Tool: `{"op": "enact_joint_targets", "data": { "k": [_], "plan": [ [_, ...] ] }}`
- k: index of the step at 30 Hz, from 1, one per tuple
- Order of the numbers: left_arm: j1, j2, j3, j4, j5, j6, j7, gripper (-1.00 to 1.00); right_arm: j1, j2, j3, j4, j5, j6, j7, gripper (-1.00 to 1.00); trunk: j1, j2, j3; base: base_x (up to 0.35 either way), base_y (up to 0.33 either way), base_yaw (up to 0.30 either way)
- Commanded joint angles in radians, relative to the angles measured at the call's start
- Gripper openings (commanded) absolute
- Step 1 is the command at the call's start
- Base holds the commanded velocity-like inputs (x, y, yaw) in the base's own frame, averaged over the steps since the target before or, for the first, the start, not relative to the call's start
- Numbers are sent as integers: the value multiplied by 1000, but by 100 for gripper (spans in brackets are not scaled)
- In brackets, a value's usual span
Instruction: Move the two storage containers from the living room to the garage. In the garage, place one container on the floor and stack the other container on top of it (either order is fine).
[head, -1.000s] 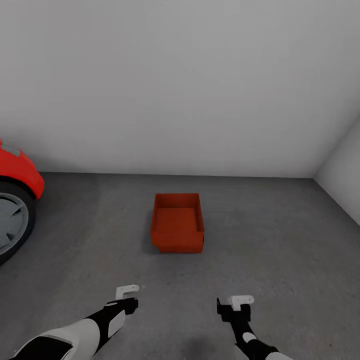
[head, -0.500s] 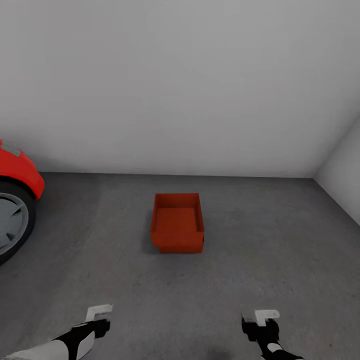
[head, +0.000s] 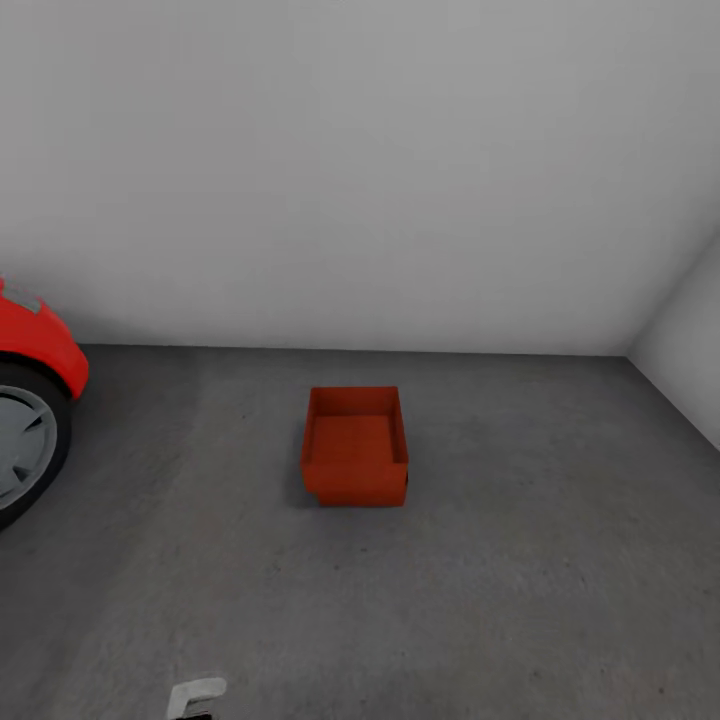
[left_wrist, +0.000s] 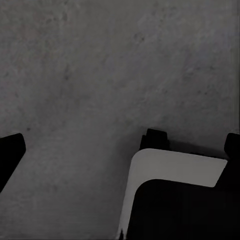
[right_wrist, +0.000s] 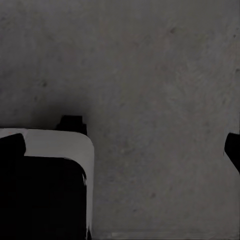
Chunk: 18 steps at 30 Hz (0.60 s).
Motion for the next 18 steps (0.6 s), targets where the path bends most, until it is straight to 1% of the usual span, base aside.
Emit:
{"op": "enact_joint_targets", "data": {
  "k": [1,3,4,5,7,8,9,11,13,14,18],
  "plan": [
    [12,-5,-9,0,8,1,2,100,15,0,9,3,2,-4,-1,100,0,-1,-1,0,0,0],
    [38,-11,-9,0,8,1,2,100,38,1,9,3,1,-3,7,100,0,-1,-1,0,0,0],
    [62,-13,-9,0,9,1,2,100,64,2,9,3,1,-3,23,100,0,-1,-1,0,0,0],
    [93,-14,-9,0,9,1,2,100,116,11,8,3,1,-4,56,100,0,-1,-1,0,0,0],
    [116,-14,-9,0,10,3,3,100,168,29,7,3,-4,-9,79,100,0,-1,-1,0,0,0],
    [126,-15,-9,0,10,5,3,100,188,36,6,3,-14,-17,84,100,0,-1,0,0,0,-12],
    [131,-15,-9,0,10,5,3,100,195,38,6,3,-21,-22,86,100,0,-1,1,0,0,-24],
    [153,-14,-9,0,9,-2,3,100,214,42,6,3,-61,-41,93,100,0,-1,3,0,0,-48],
    [170,-15,-9,-1,8,-14,2,100,221,44,6,3,-85,-49,97,100,0,-1,5,0,0,-63],
    [185,-16,-9,-1,6,-52,3,100,225,45,7,3,-102,-55,99,100,0,-1,7,0,0,-73],
    [192,-15,-10,-2,4,-73,4,100,227,46,8,3,-105,-55,100,100,0,-1,13,0,0,-42]
  ]
}}
